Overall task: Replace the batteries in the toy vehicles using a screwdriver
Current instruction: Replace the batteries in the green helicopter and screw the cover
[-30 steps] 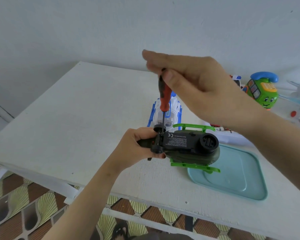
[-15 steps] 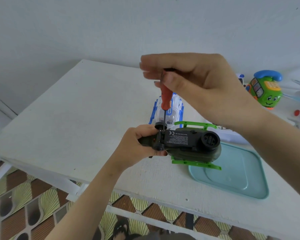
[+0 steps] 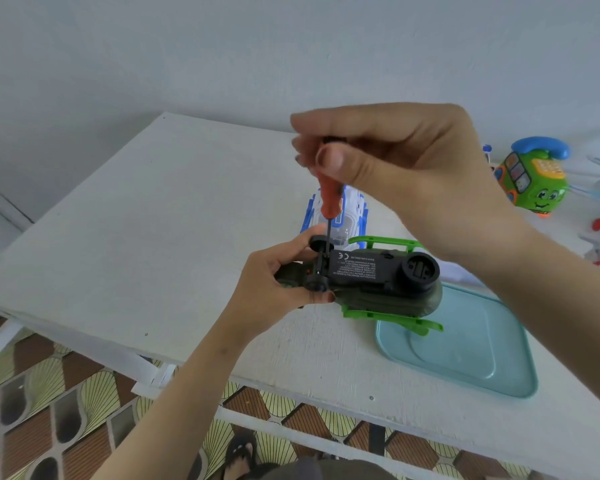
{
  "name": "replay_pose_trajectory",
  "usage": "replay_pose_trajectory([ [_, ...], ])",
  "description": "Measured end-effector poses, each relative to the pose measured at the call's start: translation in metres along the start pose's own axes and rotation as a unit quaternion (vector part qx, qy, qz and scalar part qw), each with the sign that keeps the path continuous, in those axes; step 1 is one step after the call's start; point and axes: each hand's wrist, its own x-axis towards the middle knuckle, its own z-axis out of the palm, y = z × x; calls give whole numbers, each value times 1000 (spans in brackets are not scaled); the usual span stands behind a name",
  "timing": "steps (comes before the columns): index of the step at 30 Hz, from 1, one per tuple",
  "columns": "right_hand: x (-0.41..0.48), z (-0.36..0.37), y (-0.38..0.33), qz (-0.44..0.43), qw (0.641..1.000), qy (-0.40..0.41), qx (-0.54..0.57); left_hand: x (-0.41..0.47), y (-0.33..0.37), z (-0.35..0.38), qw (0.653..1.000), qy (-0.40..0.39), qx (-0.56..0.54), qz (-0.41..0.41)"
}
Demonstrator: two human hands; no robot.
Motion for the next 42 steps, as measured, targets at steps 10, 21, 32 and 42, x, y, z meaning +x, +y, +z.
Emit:
replay_pose_trajectory([
  [10,2,-2,4,-58,985,-30,-157,0,-4,-2,1000,-8,-8,-15],
  [21,9,-7,2,-34,990,-46,-126,2,-9,-4,999,-22,-18,-20],
  [32,8,-10,13,-90,961,51,-258,-1,-10,-5,999,-26,-13,-14],
  [42,0,-10,4,-64,977,8,-204,0,-9,-5,999,-22,-17,-18],
])
